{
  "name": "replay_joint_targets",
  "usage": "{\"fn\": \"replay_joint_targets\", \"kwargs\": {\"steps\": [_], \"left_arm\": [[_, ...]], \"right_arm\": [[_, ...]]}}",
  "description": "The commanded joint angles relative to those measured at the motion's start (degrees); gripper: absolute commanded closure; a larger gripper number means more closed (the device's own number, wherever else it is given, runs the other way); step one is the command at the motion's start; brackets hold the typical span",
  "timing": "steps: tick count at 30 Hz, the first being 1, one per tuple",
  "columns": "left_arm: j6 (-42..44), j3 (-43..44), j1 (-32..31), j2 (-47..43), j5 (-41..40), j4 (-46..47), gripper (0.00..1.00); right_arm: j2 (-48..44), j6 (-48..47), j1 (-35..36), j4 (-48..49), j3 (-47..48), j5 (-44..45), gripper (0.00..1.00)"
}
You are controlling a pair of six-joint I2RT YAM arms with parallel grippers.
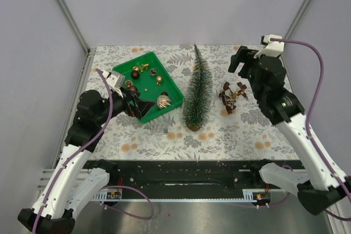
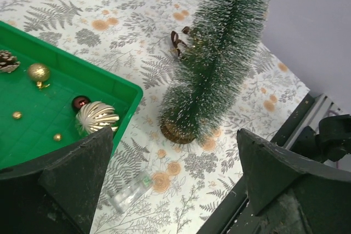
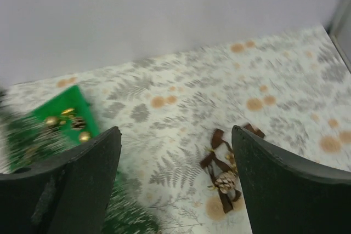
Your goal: Decorate the small christmas tree
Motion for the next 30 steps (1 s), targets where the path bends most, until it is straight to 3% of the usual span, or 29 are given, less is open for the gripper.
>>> {"fn": "replay_joint_targets", "kwargs": {"steps": [1, 7, 12, 23, 30], "left_arm": [[5.17, 5.81, 0.42, -0.74, -3.24, -7.33, 0.01], [4.91, 7.92, 1.65, 0.65, -3.77, -13.39, 0.01], [6.31, 8.72, 3.23, 1.37, -3.16, -15.25, 0.01], [9.3, 9.24, 3.32, 0.32, -5.0, -17.18, 0.01], [10.8, 8.54, 3.32, -0.39, -6.94, -17.97, 0.01]], "right_arm": [[5.69, 16.48, -13.64, -2.06, -5.37, -3.72, 0.11], [12.11, 26.96, -24.12, 3.21, -16.62, -10.15, 0.12], [19.04, 27.23, -25.36, 5.67, -20.33, -12.44, 0.12], [36.63, 24.5, -26.59, 9.81, -14.63, -9.63, 0.13], [44.45, 26.09, -27.56, 9.72, -10.4, -8.14, 0.27]]}}
